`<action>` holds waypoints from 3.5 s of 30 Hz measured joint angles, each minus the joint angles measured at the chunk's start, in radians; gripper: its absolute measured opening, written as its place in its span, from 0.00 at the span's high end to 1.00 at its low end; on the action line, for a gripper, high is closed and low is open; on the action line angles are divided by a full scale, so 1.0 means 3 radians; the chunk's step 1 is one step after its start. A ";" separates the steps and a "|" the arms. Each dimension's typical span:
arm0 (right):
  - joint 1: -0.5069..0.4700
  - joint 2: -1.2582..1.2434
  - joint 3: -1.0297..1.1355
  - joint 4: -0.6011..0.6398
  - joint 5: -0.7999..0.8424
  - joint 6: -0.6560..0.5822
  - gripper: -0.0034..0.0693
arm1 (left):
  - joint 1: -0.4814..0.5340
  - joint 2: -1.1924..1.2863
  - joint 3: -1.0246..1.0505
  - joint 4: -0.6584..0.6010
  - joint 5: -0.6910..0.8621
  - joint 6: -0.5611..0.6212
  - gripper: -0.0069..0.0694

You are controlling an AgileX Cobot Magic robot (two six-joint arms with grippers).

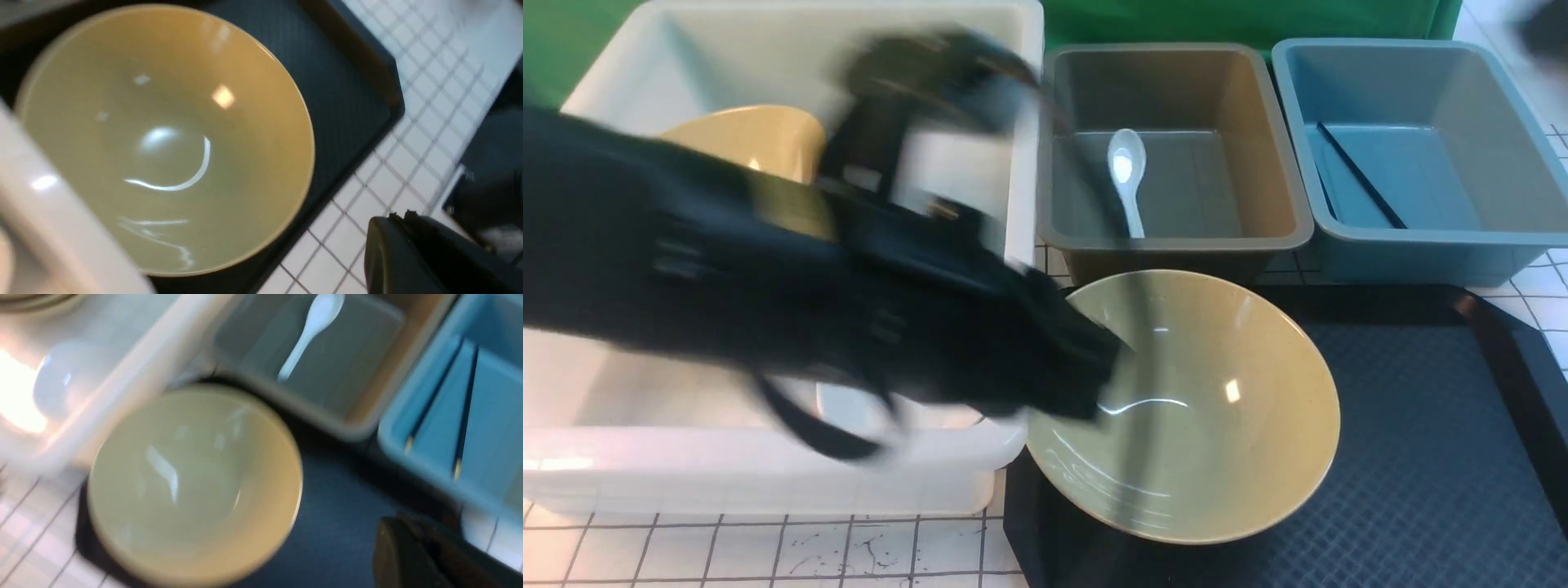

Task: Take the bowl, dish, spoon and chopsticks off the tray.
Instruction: Use the left arm to grab the yellow noodle bowl on the left, then use the left arm to put the noodle bowl into the large storage box on the left

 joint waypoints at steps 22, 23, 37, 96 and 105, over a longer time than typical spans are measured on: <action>0.0000 -0.2603 0.1346 -0.0001 0.0000 0.0458 0.90 | -0.1023 0.1720 -0.0670 0.1563 -0.0198 -0.0839 0.24; 0.0000 -0.2595 0.1346 -0.0001 0.0000 0.0457 0.90 | -0.1023 0.1731 -0.0670 0.1579 -0.0213 -0.0839 0.24; 0.0000 -0.2541 0.1346 0.0001 0.0000 0.0268 0.89 | -0.1082 0.2263 -0.0732 0.2586 -0.0344 -0.1224 0.75; 0.0000 -0.1418 0.1353 0.1054 -0.0314 -0.0939 0.89 | 0.1387 0.1057 -0.0694 0.2979 0.0209 -0.0746 0.58; 0.0000 -0.1418 0.1353 0.1054 -0.0314 -0.0953 0.89 | 0.1037 0.0305 -0.0697 0.2615 0.0453 -0.1280 0.23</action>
